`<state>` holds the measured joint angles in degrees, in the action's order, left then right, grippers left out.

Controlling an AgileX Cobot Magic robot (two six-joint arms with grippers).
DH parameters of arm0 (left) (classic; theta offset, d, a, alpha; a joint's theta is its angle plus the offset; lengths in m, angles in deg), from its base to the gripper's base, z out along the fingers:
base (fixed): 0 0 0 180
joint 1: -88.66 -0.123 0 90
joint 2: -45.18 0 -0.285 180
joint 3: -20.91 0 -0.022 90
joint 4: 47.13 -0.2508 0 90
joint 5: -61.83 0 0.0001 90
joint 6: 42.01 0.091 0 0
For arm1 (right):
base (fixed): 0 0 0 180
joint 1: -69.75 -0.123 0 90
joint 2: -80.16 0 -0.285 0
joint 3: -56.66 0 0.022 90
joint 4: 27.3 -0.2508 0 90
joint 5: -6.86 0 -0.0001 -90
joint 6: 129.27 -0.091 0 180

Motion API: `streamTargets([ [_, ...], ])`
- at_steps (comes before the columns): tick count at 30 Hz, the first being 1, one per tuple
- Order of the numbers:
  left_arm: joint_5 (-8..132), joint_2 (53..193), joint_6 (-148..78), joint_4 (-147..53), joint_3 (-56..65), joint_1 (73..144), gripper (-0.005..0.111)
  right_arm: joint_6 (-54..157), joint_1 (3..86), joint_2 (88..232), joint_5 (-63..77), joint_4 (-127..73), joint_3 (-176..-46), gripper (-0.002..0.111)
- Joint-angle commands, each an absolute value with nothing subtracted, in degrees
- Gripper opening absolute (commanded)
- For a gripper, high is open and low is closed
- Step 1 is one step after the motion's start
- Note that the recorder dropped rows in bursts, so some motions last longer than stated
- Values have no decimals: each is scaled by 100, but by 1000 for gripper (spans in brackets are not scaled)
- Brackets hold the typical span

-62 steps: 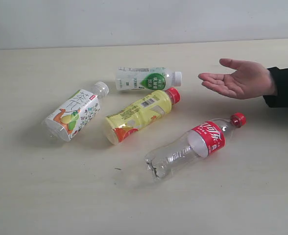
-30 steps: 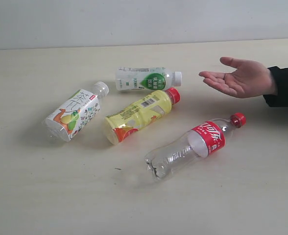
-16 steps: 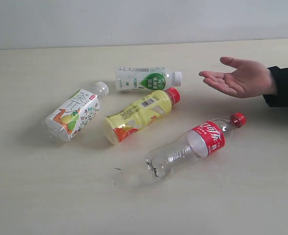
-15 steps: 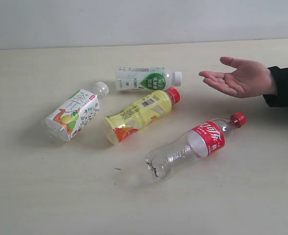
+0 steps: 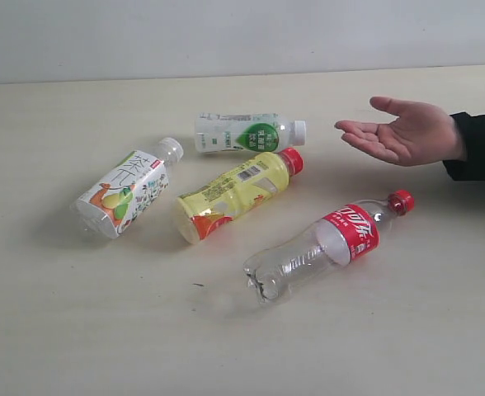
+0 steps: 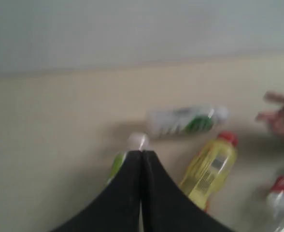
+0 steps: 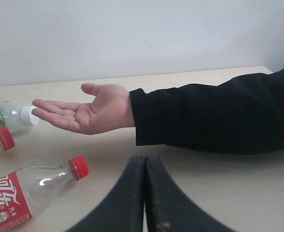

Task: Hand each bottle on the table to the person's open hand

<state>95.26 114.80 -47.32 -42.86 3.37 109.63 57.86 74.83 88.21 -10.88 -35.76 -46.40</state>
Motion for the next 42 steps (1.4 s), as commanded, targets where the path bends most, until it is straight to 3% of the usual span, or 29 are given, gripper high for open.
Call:
streamTargets([
  [1,11387,13034,-4387,-4955,1130,10987,0,5816,7515,8794,-1044,-3589,-4613,0],
  [9,11125,14469,-3750,-4875,1574,11011,0,5816,7515,8794,-1044,-3589,-4613,0],
  [12,11283,14915,-3289,-4673,1828,11011,6,5816,7515,8794,-1044,-3589,-4613,0],
  [15,11360,15284,-3286,-4645,2078,11011,23,5816,7515,8794,-1044,-3589,-4613,0],
  [17,11372,15457,-3194,-4645,2186,11011,39,5816,7515,8794,-1044,-3589,-4613,0],
  [21,11468,15650,-2826,-4631,2295,11067,83,5816,7515,8794,-1044,-3589,-4613,0],
  [23,11479,15698,-2757,-4631,2295,11136,94,5816,7515,8794,-1044,-3589,-4613,0],
  [42,11544,16458,-2768,-4607,2295,11325,90,5816,7515,8794,-1044,-3589,-4613,0],
])
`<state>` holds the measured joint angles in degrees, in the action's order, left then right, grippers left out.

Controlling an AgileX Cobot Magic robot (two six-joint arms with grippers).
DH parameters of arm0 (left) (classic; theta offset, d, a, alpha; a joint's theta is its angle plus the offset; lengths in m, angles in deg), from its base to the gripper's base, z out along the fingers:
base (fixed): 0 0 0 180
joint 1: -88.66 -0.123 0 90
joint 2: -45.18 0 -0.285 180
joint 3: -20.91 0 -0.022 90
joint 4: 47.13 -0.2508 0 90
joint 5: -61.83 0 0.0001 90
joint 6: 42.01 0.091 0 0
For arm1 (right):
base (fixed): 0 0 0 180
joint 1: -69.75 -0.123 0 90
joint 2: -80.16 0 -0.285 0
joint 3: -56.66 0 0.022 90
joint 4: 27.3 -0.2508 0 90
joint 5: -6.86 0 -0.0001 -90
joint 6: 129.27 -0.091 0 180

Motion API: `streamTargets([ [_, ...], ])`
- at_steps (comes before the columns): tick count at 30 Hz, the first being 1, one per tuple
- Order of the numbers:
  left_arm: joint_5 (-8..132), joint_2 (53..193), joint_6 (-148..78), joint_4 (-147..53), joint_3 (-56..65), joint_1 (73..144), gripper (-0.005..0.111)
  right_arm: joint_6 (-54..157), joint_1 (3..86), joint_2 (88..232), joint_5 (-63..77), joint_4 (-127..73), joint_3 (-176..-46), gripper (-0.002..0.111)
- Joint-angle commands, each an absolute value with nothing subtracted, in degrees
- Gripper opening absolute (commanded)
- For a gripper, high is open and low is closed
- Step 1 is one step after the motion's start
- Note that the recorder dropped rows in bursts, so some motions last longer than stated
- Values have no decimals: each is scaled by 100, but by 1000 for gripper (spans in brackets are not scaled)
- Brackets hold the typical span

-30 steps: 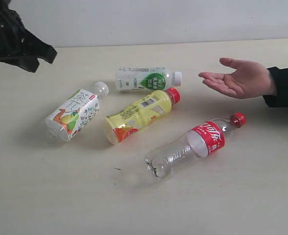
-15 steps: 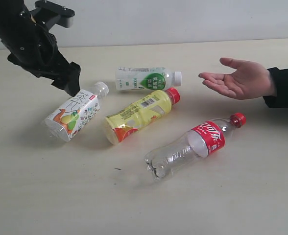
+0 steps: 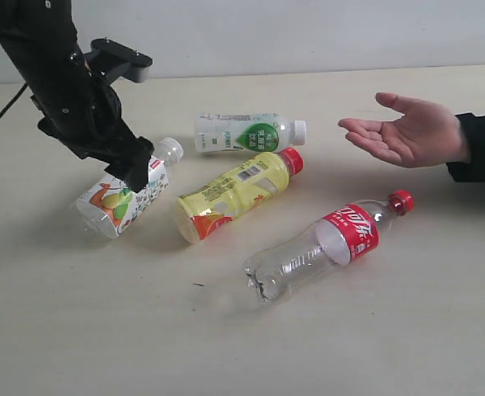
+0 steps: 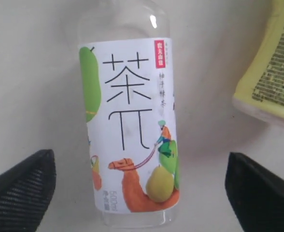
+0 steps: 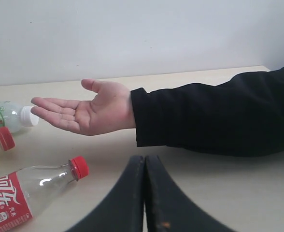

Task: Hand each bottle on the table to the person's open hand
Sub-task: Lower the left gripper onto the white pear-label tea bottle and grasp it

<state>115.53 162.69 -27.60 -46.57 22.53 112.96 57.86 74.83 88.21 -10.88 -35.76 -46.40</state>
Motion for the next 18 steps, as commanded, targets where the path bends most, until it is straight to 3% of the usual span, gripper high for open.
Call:
streamTargets([
  [1,11519,16525,-2768,-4607,2295,11325,90,5816,7515,8794,-1044,-3589,-4613,0],
  [12,11105,17215,-2768,-4644,2295,11325,87,5816,7515,8794,-1044,-3589,-4613,0],
  [15,11152,17227,-2781,-4644,2295,11325,76,5816,7515,8794,-1044,-3589,-4613,0],
  [18,11173,17227,-2995,-4644,2295,11325,52,5816,7515,8794,-1044,-3589,-4613,0],
])
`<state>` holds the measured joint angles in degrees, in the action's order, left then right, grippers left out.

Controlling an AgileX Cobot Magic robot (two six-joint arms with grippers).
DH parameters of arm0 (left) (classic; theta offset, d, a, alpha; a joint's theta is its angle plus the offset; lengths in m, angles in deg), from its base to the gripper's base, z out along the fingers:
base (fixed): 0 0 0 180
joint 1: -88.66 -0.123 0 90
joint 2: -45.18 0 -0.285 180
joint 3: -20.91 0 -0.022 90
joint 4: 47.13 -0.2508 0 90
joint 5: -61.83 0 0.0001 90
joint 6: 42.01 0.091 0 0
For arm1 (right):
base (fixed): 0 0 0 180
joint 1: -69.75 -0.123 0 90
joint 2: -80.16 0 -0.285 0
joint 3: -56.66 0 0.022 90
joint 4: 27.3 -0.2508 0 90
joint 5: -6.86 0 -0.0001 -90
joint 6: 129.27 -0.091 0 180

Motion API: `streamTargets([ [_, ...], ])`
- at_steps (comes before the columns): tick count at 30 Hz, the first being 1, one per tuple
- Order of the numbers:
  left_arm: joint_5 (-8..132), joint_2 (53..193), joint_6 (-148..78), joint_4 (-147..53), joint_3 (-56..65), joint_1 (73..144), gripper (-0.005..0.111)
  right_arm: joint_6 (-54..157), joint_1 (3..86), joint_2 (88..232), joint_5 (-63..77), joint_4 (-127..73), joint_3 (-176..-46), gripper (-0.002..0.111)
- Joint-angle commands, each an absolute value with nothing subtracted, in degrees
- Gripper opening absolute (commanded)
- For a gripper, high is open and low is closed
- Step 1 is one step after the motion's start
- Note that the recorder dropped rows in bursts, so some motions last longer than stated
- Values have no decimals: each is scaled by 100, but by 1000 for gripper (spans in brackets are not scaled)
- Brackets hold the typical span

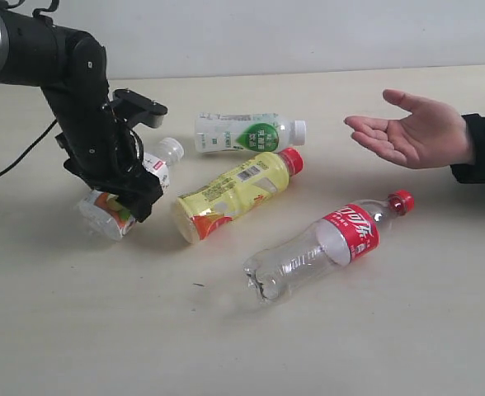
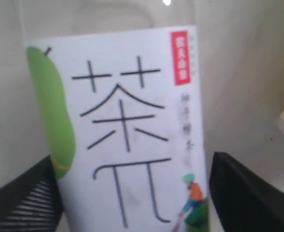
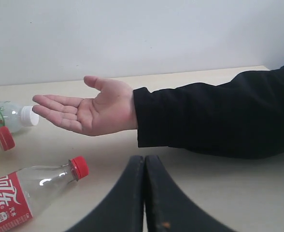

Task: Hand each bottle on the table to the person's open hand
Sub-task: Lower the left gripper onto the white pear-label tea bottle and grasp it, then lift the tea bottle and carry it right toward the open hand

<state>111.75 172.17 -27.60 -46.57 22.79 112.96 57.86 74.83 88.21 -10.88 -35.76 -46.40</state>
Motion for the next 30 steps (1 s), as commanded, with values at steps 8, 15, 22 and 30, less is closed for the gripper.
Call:
streamTargets([
  [8,11501,17227,-3230,-4644,2295,11325,0,5816,7515,8794,-1072,-3589,-4613,0],
  [15,12016,16710,-3426,-4657,2295,11325,0,5816,7515,8794,-1072,-3589,-4613,0],
  [22,12249,15624,-3959,-4645,2295,11338,0,5816,7515,8794,-1072,-3589,-4613,0],
  [30,12504,14485,-3970,-4657,2295,11974,0,5816,7515,8794,-1072,-3589,-4613,0],
])
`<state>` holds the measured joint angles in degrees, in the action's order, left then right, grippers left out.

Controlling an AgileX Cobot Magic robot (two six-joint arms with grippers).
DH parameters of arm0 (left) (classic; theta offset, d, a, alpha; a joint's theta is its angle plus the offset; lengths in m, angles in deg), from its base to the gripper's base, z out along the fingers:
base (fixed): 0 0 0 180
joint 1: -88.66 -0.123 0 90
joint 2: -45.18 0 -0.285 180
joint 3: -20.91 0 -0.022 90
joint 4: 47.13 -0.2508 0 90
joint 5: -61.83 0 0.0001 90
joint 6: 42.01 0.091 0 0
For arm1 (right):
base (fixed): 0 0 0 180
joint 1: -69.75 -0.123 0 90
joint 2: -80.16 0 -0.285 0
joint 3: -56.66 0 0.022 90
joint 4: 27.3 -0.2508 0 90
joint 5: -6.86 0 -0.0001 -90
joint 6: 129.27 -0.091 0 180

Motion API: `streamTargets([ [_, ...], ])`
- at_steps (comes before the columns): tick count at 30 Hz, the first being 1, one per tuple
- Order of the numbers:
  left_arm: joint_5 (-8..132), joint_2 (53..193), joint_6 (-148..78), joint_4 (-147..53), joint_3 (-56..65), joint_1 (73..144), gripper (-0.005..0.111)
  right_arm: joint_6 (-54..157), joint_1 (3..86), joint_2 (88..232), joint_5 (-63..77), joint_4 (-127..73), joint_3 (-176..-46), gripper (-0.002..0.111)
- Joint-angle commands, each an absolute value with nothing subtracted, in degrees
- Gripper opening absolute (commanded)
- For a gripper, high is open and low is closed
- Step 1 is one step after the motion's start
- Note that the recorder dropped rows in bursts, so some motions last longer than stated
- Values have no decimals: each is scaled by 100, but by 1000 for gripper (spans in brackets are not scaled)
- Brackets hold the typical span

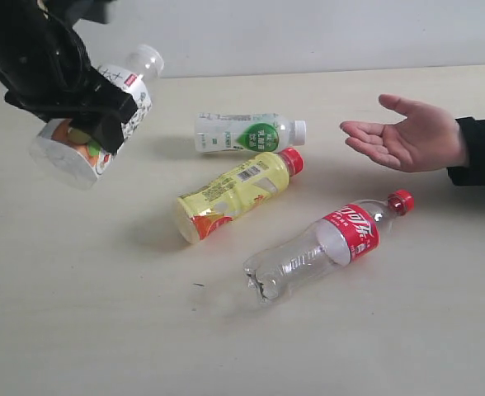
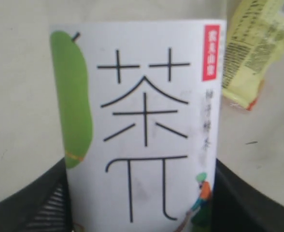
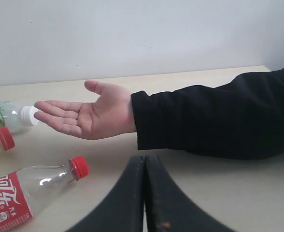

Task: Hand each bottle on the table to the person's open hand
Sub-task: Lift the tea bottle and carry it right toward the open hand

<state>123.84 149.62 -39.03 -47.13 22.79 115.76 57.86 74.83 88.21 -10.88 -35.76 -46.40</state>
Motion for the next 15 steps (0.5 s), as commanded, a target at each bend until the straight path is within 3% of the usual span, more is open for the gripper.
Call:
streamTargets([
  [1,12504,14397,-4009,-4657,2295,12111,0,5816,7515,8794,-1072,-3589,-4613,0],
  [15,12515,14552,-4837,-4713,3016,13878,0,5816,7515,8794,-1072,-3589,-4613,0],
])
